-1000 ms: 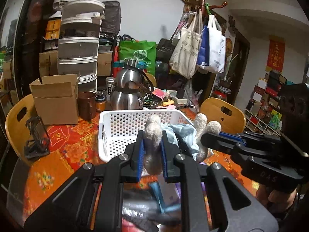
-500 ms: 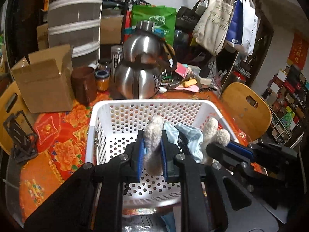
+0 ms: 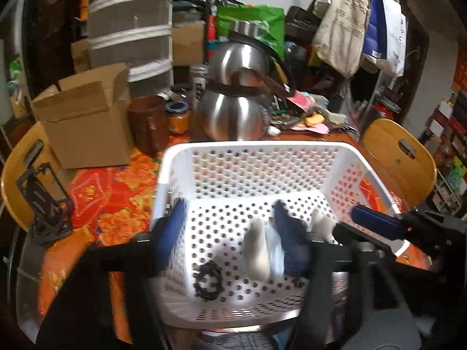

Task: Organize soft objects
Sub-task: 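Lift the white gloves into the basket and open both grippers, then move both grippers back to the purple tissue pack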

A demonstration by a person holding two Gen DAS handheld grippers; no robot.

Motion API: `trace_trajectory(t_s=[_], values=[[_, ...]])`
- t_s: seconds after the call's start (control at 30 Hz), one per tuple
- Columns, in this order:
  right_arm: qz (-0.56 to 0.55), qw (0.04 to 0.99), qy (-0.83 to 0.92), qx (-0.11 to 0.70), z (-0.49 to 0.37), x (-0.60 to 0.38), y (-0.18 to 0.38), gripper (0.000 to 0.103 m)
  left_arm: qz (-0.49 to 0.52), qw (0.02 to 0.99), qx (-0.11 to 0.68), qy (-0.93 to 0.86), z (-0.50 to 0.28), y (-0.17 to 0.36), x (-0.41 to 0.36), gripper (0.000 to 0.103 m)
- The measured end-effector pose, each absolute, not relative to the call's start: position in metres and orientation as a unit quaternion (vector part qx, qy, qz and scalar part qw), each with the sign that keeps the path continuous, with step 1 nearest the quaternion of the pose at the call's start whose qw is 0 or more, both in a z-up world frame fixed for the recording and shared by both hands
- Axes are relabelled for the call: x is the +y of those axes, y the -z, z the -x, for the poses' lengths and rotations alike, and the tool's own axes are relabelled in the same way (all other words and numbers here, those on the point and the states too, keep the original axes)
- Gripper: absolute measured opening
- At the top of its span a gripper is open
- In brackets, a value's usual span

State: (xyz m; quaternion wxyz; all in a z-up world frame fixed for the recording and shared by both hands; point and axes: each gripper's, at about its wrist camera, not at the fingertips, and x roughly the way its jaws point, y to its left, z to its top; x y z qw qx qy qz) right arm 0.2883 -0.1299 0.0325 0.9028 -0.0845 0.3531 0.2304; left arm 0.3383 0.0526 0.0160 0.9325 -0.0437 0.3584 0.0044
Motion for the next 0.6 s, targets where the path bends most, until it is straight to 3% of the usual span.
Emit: trace_trajectory(t_s=[0.03,0.1,0.17,0.3,0.6], values=[[0.079,0.9,-0.232,0.36,-0.289,-0.133,-0.03,0.029,0.045,0.935,0.352,-0.004,-0.335,-0.016,0.055,0.079],[0.066,0.898,-0.23,0.369,-0.29,-0.142,-0.025,0.055,0.042,0.938,0.345,0.0,-0.33,-0.015,0.059,0.089],[0.065,0.902,-0.222,0.364,-0.288,-0.15,-0.023,0.062,0.035,0.939,0.341,-0.003,-0.326,-0.014,0.061,0.093],[0.042,0.901,-0.22,0.37,-0.289,-0.163,-0.022,0.068,0.033,0.939,0.342,-0.01,-0.323,-0.01,0.065,0.095],[0.046,0.904,-0.216,0.367,-0.287,-0.166,-0.022,0.071,0.033,0.938,0.345,-0.019,-0.316,-0.013,0.066,0.103]])
